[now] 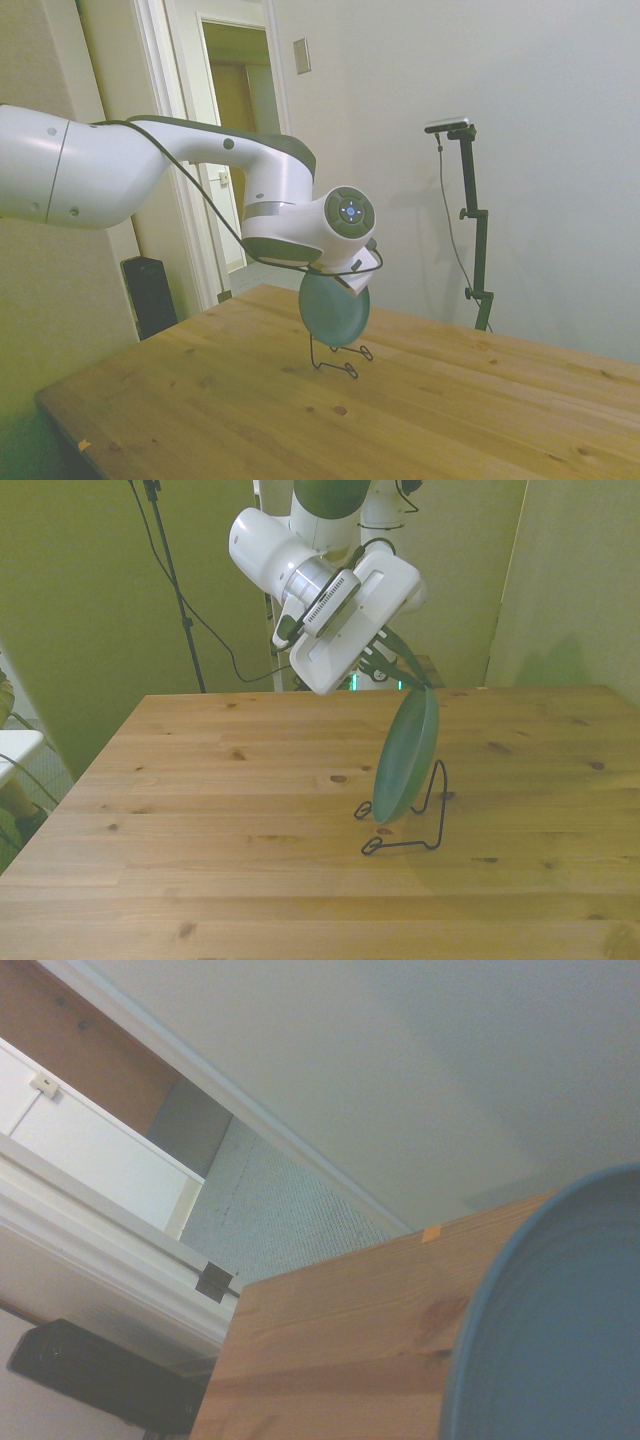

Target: Load the plate

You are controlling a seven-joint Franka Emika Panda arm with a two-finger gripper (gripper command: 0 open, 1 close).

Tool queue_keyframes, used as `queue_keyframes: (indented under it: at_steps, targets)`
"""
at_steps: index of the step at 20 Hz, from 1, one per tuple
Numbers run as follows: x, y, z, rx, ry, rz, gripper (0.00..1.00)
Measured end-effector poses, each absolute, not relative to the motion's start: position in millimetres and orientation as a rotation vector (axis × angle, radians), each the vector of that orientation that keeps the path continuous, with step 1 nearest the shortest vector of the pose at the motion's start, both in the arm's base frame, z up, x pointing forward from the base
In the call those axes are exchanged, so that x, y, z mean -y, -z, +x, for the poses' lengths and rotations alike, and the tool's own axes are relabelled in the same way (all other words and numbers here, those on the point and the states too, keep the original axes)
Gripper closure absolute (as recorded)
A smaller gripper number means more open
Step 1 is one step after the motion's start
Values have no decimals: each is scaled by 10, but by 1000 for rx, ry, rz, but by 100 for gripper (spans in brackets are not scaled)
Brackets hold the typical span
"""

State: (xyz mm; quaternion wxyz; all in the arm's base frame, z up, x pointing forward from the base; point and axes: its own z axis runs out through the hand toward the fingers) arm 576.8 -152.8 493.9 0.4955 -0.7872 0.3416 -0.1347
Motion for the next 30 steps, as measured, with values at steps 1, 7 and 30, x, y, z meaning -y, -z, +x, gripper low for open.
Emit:
queue_keyframes:
  at_steps: [1,7,30]
  targets:
    - [1530,-4917,5759,-827,325,-1908,100]
    - [1553,-4848,5722,-818,319,-1895,100]
    - [1639,-4648,5631,-830,311,-1876,100]
